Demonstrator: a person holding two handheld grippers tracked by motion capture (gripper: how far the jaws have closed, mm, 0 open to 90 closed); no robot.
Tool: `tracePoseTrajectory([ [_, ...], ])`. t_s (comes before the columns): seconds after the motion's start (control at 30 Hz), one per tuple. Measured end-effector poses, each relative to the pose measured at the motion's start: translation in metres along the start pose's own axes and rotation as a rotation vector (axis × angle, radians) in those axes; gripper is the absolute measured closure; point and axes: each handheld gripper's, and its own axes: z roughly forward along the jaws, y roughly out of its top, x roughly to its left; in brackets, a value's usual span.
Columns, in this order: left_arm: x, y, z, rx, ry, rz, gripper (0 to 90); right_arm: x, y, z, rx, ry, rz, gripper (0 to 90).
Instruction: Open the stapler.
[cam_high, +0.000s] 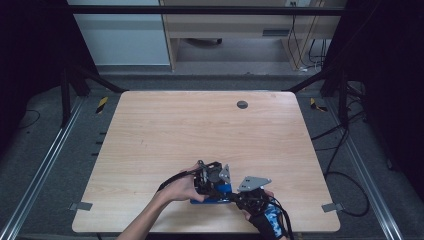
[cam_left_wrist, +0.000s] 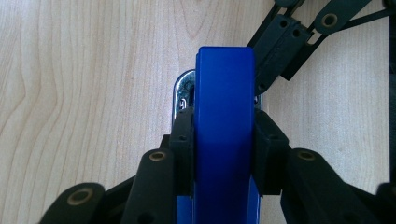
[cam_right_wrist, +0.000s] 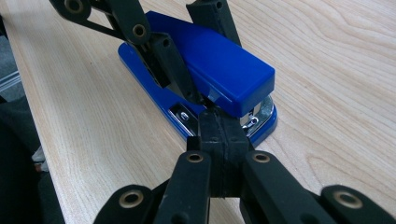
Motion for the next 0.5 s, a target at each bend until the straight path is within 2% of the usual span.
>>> tracePoseTrajectory([
  [0.37,0.0014,0.0005,-0.0002,-0.004,-0.004,0.029,65.9,0.002,0.001,0.0001,0.008,-0.016,-0.009,90.0],
  [0.5,0.0019,0.0003,0.0002,-0.005,-0.01,0.023,65.9,0.002,0.0009,0.0001,0.007,-0.017,-0.008,90.0],
])
